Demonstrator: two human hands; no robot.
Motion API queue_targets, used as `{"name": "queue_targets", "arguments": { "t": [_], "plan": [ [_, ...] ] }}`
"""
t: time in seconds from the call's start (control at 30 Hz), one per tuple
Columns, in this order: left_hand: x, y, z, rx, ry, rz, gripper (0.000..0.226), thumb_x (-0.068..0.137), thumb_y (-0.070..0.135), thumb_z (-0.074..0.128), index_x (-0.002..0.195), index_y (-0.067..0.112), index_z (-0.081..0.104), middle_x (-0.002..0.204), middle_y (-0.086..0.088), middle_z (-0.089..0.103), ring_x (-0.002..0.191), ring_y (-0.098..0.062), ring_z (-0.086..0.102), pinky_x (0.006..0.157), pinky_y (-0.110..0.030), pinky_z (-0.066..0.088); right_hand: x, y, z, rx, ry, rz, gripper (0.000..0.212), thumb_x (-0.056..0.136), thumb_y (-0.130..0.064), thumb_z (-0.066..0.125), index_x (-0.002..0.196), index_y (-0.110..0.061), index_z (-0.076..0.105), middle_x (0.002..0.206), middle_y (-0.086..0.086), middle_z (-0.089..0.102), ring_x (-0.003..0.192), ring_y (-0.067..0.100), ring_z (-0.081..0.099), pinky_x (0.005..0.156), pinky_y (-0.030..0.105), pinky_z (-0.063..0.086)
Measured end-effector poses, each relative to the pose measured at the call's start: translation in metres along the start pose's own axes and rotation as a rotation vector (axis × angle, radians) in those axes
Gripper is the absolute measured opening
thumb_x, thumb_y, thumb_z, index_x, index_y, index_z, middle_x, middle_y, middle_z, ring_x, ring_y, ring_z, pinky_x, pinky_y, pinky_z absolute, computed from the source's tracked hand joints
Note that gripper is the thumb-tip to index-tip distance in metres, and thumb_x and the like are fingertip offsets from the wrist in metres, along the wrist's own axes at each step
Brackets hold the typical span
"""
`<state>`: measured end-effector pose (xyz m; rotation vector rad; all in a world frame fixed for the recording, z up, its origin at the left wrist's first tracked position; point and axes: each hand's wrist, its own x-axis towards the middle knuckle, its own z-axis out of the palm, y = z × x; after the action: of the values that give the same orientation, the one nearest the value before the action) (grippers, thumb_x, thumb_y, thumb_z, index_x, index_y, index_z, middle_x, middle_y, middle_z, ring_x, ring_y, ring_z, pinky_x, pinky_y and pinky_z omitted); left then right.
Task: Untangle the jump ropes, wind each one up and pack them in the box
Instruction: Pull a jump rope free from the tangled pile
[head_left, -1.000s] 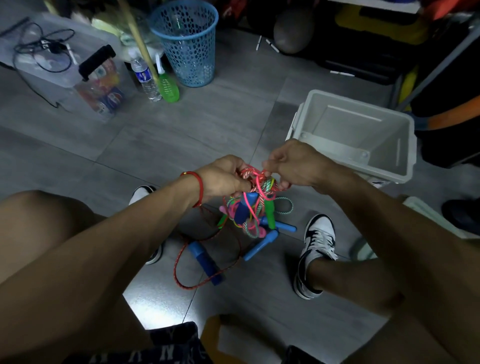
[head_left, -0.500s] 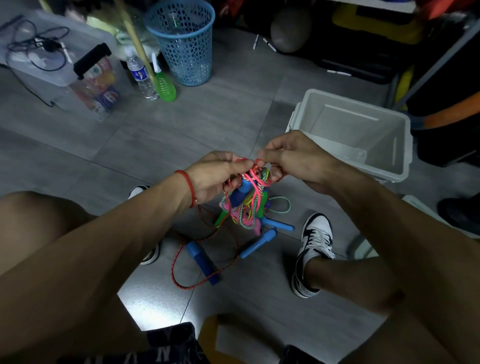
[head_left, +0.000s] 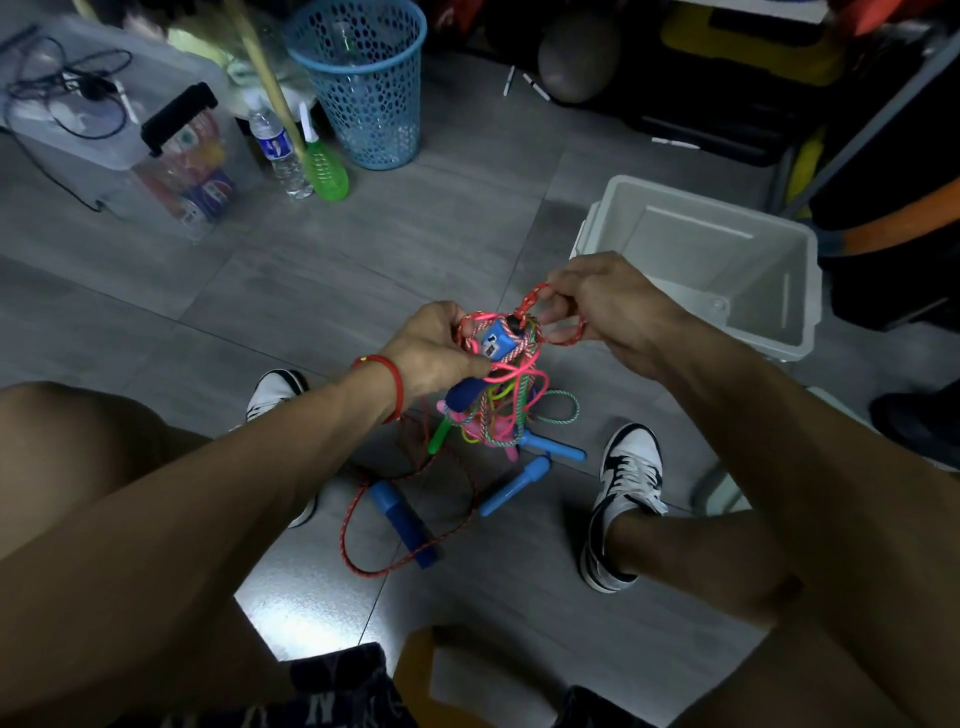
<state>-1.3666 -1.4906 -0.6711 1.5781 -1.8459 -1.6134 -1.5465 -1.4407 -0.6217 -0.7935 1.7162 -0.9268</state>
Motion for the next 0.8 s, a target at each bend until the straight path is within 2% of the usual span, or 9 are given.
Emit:
{"name": "queue_targets", "arguments": {
  "t": [0.1,0.17,0.23,0.37,0.47,0.6,0.67,0.73,0.8],
  "plan": [
    [-0.002,0.006,0.001,0.001,0.000,-0.012,0.037,0.073,0.013,0.084,0.076,0.018,0.048,0.061,0.004,0.054,0.056,-0.013,0.049,0.054,-0.023,0.042,-0.003,0.000,0.002,-0.051,-0.093,-0.046,0.021,0.105,-0.018,0.050,0.089,-0.012,0.061,0.092,0.007,0.064,0.083,0.019,0.065,0.078,0.041,0.061],
    [-0.005,0.010,0.002,-0.087,-0.001,-0.049,0.032,0.078,0.027,0.082,0.078,0.018,0.051,0.049,0.010,0.051,0.046,-0.009,0.042,0.044,-0.020,0.032,-0.007,-0.002,0.004,-0.055,-0.180,-0.079,0.022,0.104,-0.016,0.051,0.086,-0.009,0.061,0.091,0.008,0.065,0.084,0.019,0.068,0.080,0.041,0.061],
    [-0.007,0.010,0.002,-0.159,0.001,-0.048,0.033,0.082,0.029,0.080,0.078,0.018,0.049,0.049,0.009,0.049,0.043,-0.007,0.040,0.040,-0.018,0.030,-0.008,-0.004,0.003,-0.066,-0.214,-0.103,0.023,0.104,-0.015,0.053,0.084,-0.007,0.062,0.089,0.009,0.066,0.078,0.015,0.068,0.082,0.039,0.062],
    [-0.007,0.006,0.002,-0.158,0.017,0.054,0.040,0.080,0.020,0.084,0.076,0.018,0.044,0.058,0.008,0.047,0.039,0.004,0.041,0.043,-0.010,0.035,-0.011,-0.006,0.001,-0.135,-0.230,-0.143,0.026,0.104,-0.012,0.051,0.080,-0.005,0.061,0.085,0.012,0.066,0.068,0.010,0.067,0.075,0.030,0.060],
    [-0.004,0.005,-0.001,-0.178,-0.023,0.067,0.038,0.075,0.008,0.086,0.082,0.014,0.049,0.068,0.004,0.051,0.050,-0.001,0.047,0.051,-0.013,0.042,-0.015,-0.005,0.006,-0.185,-0.225,-0.175,0.028,0.105,-0.010,0.049,0.080,-0.006,0.059,0.084,0.012,0.067,0.057,0.003,0.065,0.062,0.021,0.055],
    [-0.005,0.002,-0.005,-0.258,-0.078,0.070,0.037,0.074,-0.005,0.082,0.077,0.015,0.051,0.070,0.003,0.064,0.062,-0.006,0.062,0.059,-0.018,0.051,-0.014,-0.002,0.005,-0.167,-0.185,-0.180,0.027,0.105,-0.012,0.050,0.080,-0.005,0.059,0.084,0.012,0.068,0.063,0.008,0.068,0.071,0.029,0.057],
    [-0.004,-0.001,-0.006,-0.291,-0.083,0.046,0.035,0.074,-0.007,0.081,0.079,0.014,0.053,0.078,-0.003,0.067,0.070,-0.012,0.065,0.063,-0.020,0.054,-0.014,-0.003,0.002,-0.156,-0.171,-0.176,0.028,0.105,-0.014,0.050,0.080,-0.006,0.060,0.087,0.013,0.069,0.062,0.009,0.068,0.073,0.033,0.057],
    [-0.003,-0.002,-0.007,-0.307,-0.102,0.003,0.035,0.075,-0.006,0.080,0.081,0.015,0.054,0.082,-0.008,0.066,0.073,-0.018,0.063,0.067,-0.027,0.052,-0.015,-0.004,0.003,-0.157,-0.161,-0.176,0.028,0.105,-0.015,0.050,0.081,-0.005,0.061,0.089,0.014,0.069,0.063,0.008,0.068,0.071,0.031,0.058],
    [-0.002,-0.001,-0.007,-0.332,-0.100,-0.059,0.037,0.075,-0.008,0.077,0.076,0.020,0.052,0.070,-0.004,0.061,0.064,-0.016,0.055,0.061,-0.029,0.042,-0.016,-0.004,0.005,-0.156,-0.168,-0.178,0.028,0.104,-0.015,0.051,0.080,-0.006,0.062,0.091,0.014,0.070,0.074,0.014,0.071,0.074,0.032,0.058]
  ]
}}
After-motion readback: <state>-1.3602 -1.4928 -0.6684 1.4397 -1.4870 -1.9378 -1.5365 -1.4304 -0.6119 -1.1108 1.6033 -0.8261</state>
